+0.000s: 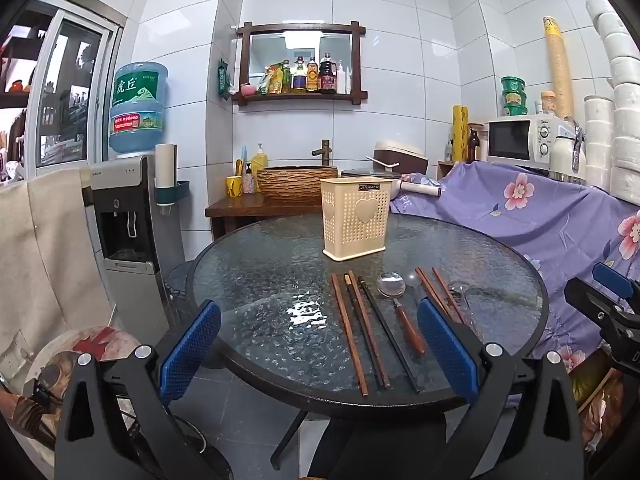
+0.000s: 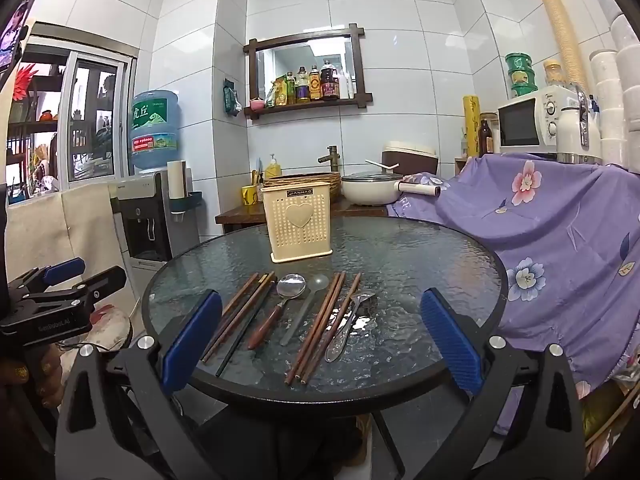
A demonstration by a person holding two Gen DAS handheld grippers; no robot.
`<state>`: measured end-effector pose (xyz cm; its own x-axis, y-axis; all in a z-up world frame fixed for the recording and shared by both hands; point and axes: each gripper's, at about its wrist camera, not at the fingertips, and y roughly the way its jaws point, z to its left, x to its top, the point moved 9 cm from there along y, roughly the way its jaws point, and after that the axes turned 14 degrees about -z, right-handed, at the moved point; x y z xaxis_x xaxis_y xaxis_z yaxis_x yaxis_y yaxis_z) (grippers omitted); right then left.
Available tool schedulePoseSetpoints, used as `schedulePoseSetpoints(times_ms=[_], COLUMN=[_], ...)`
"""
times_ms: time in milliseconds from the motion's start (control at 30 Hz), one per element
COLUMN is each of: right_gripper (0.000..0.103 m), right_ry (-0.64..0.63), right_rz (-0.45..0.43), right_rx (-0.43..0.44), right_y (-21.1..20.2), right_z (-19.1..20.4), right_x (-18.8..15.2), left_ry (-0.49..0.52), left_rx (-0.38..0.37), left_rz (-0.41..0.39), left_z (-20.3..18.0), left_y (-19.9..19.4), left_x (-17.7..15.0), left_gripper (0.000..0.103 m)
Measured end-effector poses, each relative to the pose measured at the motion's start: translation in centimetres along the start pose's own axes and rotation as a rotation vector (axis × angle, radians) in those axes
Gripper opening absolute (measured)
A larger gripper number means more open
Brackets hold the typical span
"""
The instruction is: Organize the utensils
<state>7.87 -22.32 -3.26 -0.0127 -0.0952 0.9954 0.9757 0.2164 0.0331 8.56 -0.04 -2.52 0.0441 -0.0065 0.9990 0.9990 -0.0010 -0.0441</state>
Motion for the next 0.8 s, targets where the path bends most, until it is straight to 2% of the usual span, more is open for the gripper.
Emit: schedulePoseSetpoints(times_ms=[800], right_gripper=[0.098], right_ry=[0.004], right_rz=[0.006], right_rx=[-0.004], right_y=[0.18], right_z=[-0.28], right_x=[0.2], left_ry=[0.014], left_rx=[-0.002], left_rz=[0.004], left_z=[-0.3], left_y=[0.16], left_x=[-0.1], left_gripper=[0.097])
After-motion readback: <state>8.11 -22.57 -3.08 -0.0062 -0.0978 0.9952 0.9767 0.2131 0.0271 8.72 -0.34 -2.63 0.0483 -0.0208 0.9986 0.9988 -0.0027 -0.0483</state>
